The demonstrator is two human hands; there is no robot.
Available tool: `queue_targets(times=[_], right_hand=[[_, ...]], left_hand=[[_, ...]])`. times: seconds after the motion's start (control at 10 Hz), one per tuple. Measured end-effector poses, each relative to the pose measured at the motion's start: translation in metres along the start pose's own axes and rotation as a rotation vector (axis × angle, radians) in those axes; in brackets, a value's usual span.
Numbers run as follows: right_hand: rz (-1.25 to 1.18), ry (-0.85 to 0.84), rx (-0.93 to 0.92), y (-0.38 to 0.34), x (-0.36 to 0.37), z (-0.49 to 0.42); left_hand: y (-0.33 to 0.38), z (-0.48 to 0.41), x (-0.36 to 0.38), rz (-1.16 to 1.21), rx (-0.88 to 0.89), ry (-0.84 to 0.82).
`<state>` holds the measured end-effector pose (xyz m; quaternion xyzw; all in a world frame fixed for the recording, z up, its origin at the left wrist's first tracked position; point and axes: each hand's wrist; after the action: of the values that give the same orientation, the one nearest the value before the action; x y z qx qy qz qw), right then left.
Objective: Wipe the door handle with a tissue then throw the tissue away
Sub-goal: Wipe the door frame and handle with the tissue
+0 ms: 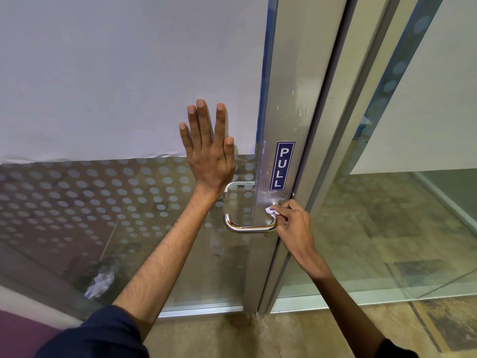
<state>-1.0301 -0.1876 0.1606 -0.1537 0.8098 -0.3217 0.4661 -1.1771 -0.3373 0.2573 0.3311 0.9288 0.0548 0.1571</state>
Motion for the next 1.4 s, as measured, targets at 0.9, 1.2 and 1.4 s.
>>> queue_targets(times=[0.9, 1.2, 1.4], right_hand=[[0.118, -0.15, 0.043, -0.07, 0.033, 0.043], [0.207, -0.168, -0.04, -0.095, 0.049, 0.03], [0.302, -0.093, -0.159, -0.107, 0.069, 0.024]], left_hand=[[0.0, -0.001, 0.0, 0.012, -0.003, -0.01], [0.0, -0.001, -0.002, 0.004, -0.005, -0.02], [0.0, -0.001, -0.003, 0.012, -0.002, -0.022]])
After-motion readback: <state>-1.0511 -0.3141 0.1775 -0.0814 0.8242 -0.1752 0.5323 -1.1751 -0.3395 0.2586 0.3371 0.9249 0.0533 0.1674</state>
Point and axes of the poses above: each hand's wrist, its own z-axis away from the middle knuckle, its own x-axis out of the palm, y = z × x, and after that the axes turned 2 degrees about x, right-handed
